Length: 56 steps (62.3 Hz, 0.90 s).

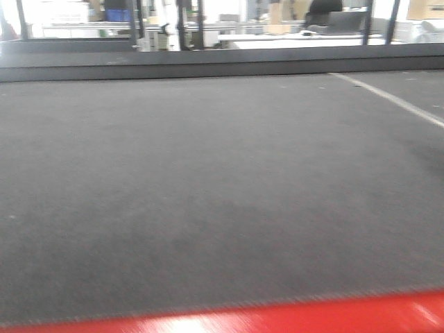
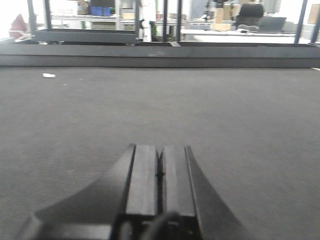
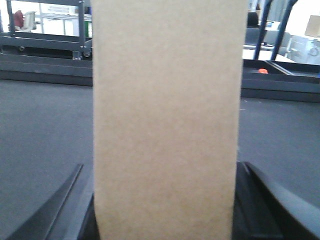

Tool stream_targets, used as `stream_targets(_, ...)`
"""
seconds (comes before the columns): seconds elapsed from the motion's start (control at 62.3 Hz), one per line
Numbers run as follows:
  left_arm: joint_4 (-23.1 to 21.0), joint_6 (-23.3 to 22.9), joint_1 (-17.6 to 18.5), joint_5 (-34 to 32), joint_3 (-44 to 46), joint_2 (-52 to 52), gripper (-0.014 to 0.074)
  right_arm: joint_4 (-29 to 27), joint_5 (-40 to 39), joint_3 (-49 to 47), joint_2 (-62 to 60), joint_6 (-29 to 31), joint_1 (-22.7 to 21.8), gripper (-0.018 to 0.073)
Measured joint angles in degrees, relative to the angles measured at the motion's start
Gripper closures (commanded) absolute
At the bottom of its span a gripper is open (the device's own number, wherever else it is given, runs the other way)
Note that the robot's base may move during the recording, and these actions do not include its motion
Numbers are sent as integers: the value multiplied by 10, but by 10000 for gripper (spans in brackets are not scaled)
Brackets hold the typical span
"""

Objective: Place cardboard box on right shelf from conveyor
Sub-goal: 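Drive the base to the steel shelf rack holding the box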

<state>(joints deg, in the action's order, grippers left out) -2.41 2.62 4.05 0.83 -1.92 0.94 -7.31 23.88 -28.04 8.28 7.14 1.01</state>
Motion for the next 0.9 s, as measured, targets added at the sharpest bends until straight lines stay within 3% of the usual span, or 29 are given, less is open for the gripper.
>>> stream_targets(0.898,0,0,0,0,0,0,712,-1,1,0,0,0,0,484)
